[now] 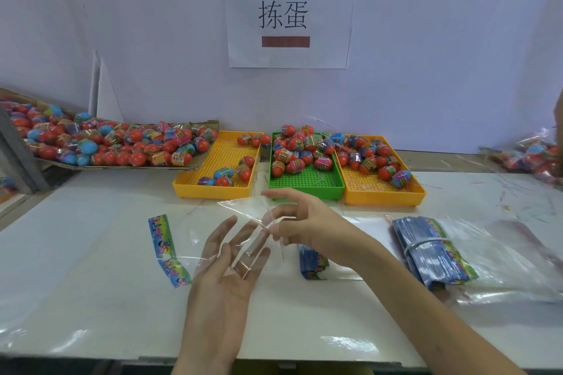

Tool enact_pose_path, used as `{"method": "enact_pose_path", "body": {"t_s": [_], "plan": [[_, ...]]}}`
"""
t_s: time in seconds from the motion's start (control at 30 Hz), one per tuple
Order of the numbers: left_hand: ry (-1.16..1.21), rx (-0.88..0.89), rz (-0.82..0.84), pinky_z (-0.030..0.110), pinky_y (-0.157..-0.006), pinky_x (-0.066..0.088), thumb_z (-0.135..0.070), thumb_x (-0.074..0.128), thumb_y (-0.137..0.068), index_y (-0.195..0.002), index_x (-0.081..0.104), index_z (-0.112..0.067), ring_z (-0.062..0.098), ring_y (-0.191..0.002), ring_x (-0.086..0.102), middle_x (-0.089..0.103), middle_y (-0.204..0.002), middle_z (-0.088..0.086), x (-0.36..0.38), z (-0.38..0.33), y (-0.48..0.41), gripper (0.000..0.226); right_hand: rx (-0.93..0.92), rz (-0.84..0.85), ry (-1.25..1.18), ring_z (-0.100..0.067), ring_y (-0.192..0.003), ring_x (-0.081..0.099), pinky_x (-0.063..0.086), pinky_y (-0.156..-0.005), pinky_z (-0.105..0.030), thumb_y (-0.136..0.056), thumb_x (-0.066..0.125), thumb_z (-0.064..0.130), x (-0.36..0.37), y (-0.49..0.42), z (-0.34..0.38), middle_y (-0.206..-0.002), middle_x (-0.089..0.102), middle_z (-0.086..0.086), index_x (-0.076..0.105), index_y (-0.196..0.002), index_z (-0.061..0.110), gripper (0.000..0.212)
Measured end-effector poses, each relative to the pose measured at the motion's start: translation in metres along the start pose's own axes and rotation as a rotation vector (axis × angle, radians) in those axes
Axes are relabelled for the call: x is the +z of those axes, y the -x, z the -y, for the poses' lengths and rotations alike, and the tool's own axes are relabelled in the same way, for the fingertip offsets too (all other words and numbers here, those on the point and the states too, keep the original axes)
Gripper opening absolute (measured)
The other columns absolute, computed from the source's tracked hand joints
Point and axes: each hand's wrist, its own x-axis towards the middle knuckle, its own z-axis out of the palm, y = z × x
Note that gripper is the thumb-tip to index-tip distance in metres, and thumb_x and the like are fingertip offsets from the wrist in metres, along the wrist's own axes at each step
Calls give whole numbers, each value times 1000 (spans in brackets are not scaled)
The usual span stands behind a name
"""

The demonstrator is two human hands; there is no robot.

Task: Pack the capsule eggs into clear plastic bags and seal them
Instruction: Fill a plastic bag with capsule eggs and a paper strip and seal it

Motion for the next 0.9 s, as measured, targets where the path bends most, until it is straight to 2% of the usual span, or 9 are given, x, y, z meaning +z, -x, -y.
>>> {"method": "enact_pose_path", "body": {"t_s": [0.17,0.37,0.5,0.63,0.8,0.9], "plan": [[-28,-12,24,41,-87,61,-22,50,-93,-131,62,-20,33,-114,69,70,-127,12,-1,0,-1,39,-57,-27,45,-16,-77,67,55,-73,-31,-83,66,-11,-1,-3,-3,-85,69,-5,60,-130,25,60],[-157,-20,72,45,-94,58,-19,51,-97,-135,59,-28,34,-115,69,70,-128,7,5,1,1,39,-116,-30,138,-16,-80,68,55,-81,-38,-82,68,-5,-2,-5,-8,-82,68,0,60,-127,31,58],[-179,-6,50,45,-96,57,-16,52,-97,-136,58,-27,32,-113,70,71,-127,8,8,1,3,41,-127,-70,165,-14,-75,67,56,-72,-28,-80,71,0,-2,-7,-10,-78,68,3,64,-118,37,53],[-186,-2,32,48,-102,46,-21,60,-88,-132,63,-25,30,-115,69,71,-128,7,10,0,5,45,-117,-123,223,-8,-69,64,57,-69,-25,-82,72,-1,-1,-8,-12,-72,67,9,62,-109,45,54],[-224,-11,47,49,-106,44,-22,55,-91,-133,62,-23,27,-117,68,71,-128,6,9,0,4,43,-126,-84,198,-8,-67,61,54,-65,-21,-83,72,1,0,-7,-12,-69,63,10,61,-115,40,51],[-219,-11,44,48,-104,45,-28,66,-80,-129,67,-23,27,-117,68,71,-128,8,9,-1,5,49,-124,-80,214,-7,-67,61,54,-65,-21,-83,73,1,0,-7,-12,-67,61,11,60,-116,38,51]]}}
